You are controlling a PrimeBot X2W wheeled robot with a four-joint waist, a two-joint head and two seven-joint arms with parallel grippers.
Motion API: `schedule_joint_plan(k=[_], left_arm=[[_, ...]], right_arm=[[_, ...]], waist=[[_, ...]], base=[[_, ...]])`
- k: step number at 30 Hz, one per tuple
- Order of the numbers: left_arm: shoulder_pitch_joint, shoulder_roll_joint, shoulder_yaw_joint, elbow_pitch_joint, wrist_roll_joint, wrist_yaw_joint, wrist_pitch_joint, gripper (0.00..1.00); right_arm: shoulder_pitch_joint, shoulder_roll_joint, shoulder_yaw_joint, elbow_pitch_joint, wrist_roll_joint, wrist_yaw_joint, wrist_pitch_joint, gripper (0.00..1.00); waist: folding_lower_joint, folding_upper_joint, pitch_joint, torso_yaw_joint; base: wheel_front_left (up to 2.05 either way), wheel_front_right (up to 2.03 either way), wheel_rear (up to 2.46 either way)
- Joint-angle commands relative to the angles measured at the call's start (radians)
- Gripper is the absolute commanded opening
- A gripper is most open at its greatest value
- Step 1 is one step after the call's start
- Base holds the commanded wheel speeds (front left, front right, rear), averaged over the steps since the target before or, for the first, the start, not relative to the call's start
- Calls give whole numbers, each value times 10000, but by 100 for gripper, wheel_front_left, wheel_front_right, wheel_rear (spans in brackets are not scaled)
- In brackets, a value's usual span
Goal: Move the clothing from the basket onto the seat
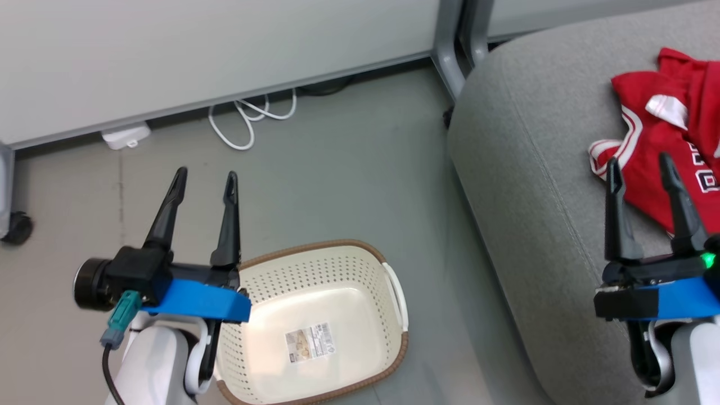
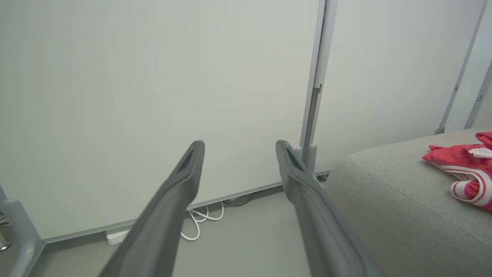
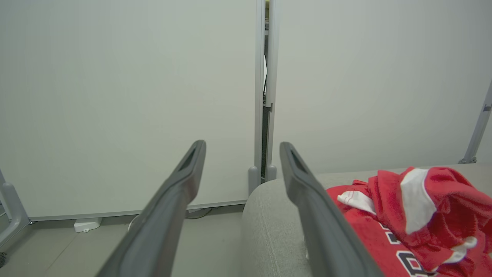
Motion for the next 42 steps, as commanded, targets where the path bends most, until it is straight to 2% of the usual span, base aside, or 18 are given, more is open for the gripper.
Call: schedule_joint_plan(k=[1, 7, 13, 26, 42], left_arm=[[318, -83, 288, -83, 114, -60, -22, 100], [1030, -388, 1137, -134, 360, -188, -21, 100], [1561, -636, 1591, -96, 552, -382, -23, 100], [2113, -847, 1794, 287, 896, -675, -23, 100], [1924, -952, 2004, 479, 983, -763, -23, 100]], right_arm=[[288, 64, 122, -72, -4, 1, 0, 100], [695, 210, 551, -47, 38, 1, 0, 100], [1035, 396, 829, -4, -29, 1, 0, 100], [1514, 627, 923, 850, -64, 1, 1, 100], [1364, 748, 892, 1334, -44, 1, 1, 100]], waist=[[2, -1, -434, 438], [2, -1, -965, 884], [2, -1, -1326, 1149], [2, -1, -1781, 1648], [2, -1, -1715, 1833]], base=[[0, 0, 0], [0, 0, 0], [0, 0, 0], [0, 0, 0], [0, 0, 0]])
